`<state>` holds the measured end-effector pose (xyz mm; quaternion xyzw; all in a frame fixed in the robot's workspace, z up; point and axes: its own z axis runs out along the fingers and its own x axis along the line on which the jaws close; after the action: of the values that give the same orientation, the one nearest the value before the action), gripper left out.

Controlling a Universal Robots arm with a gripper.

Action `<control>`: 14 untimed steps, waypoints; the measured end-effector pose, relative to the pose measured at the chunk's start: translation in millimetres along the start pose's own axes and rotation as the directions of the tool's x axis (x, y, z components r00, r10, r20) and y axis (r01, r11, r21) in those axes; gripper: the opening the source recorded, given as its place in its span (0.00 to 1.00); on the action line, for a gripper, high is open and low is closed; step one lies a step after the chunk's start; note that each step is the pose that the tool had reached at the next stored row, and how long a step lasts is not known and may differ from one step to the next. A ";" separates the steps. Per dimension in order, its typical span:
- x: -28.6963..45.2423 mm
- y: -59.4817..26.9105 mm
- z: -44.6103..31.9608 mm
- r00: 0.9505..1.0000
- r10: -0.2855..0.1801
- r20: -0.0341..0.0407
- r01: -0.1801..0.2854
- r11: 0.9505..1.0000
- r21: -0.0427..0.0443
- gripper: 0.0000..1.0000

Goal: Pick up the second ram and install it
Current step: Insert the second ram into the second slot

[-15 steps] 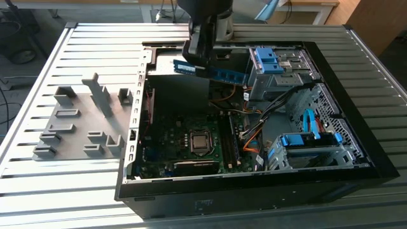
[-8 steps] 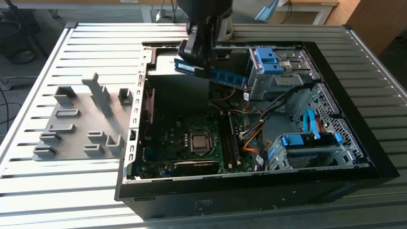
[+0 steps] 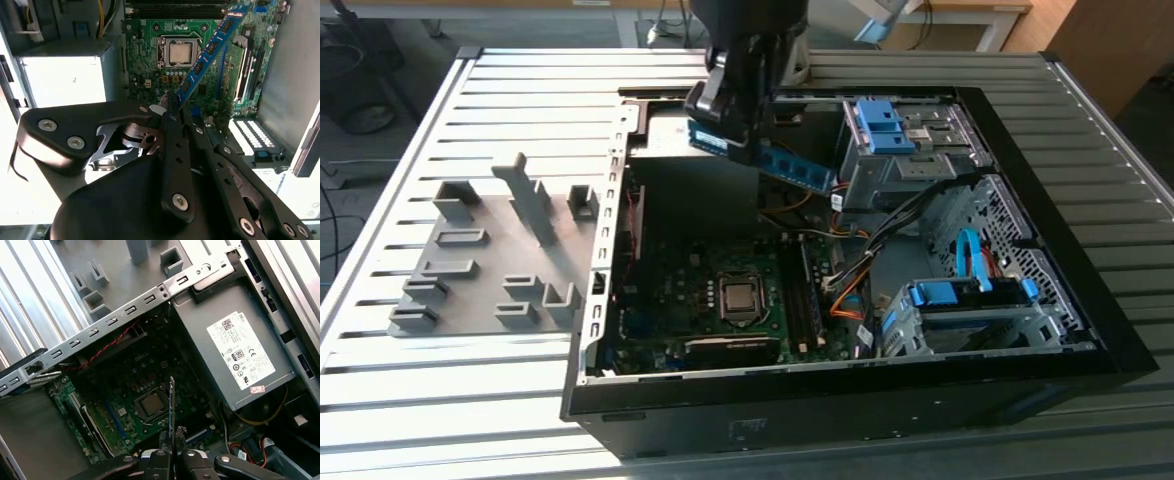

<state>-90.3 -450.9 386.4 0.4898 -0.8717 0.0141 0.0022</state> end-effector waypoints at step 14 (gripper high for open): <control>-0.2 -0.1 1.2 0.986 0.169 -0.004 -0.169 0.986 -0.001 0.14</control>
<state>-90.1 -450.9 385.1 0.4140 -0.9102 0.0145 0.0031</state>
